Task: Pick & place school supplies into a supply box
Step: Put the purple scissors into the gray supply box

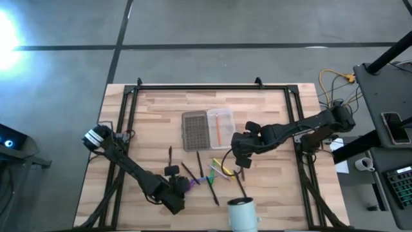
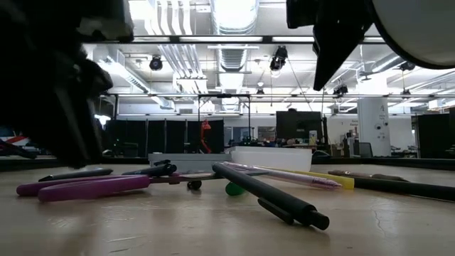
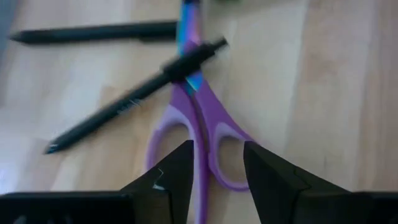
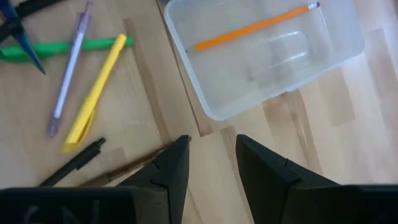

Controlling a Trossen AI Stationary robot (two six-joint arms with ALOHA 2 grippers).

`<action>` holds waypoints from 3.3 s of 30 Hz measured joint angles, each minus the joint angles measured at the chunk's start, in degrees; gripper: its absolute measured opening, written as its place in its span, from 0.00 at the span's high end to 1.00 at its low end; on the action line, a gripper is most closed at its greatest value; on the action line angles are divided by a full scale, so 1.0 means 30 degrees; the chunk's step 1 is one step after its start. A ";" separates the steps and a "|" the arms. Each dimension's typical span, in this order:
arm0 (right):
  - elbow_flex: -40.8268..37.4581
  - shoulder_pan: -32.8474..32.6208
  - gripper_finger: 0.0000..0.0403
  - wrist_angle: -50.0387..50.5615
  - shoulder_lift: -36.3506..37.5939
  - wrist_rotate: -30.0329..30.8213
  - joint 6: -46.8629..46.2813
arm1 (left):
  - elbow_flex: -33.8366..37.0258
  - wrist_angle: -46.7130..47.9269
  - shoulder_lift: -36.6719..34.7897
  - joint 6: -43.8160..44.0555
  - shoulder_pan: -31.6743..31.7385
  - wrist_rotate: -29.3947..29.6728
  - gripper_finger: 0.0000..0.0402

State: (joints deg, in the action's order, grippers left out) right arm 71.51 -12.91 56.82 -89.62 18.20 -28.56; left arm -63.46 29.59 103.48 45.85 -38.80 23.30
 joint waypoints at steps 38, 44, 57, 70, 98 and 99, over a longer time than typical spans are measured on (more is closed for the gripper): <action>-0.0491 -0.0129 0.71 -0.0213 0.0144 0.1012 -0.2352 | 0.2935 -0.3836 -0.7489 0.2779 0.3455 -0.8261 0.89; -0.0491 -0.0516 0.73 -0.0193 0.0981 0.2341 -0.5271 | 0.4866 -0.8798 -0.9355 0.6415 0.4302 -0.5717 0.89; -0.0491 -0.1278 0.75 0.0542 0.6110 0.6993 -1.3592 | 0.7298 -1.5318 -0.8383 0.8697 0.9981 -0.2587 0.89; -0.0904 -0.1230 0.76 0.1597 0.6353 0.7007 -1.5613 | -0.1628 -1.1674 -0.0178 0.8014 1.4286 -0.5485 0.89; -0.3231 -0.1443 0.78 0.2055 0.6513 0.6448 -1.7048 | -0.2412 -0.7081 0.2353 0.8754 1.4868 -0.5491 0.84; -0.3231 -0.1443 0.78 0.2055 0.6513 0.6453 -1.7043 | -0.2419 -0.7095 0.2347 0.8748 1.4868 -0.5516 0.81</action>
State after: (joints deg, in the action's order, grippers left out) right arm 61.82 -17.23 62.98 -70.08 37.56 -79.69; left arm -70.72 8.30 110.52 72.10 5.80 6.76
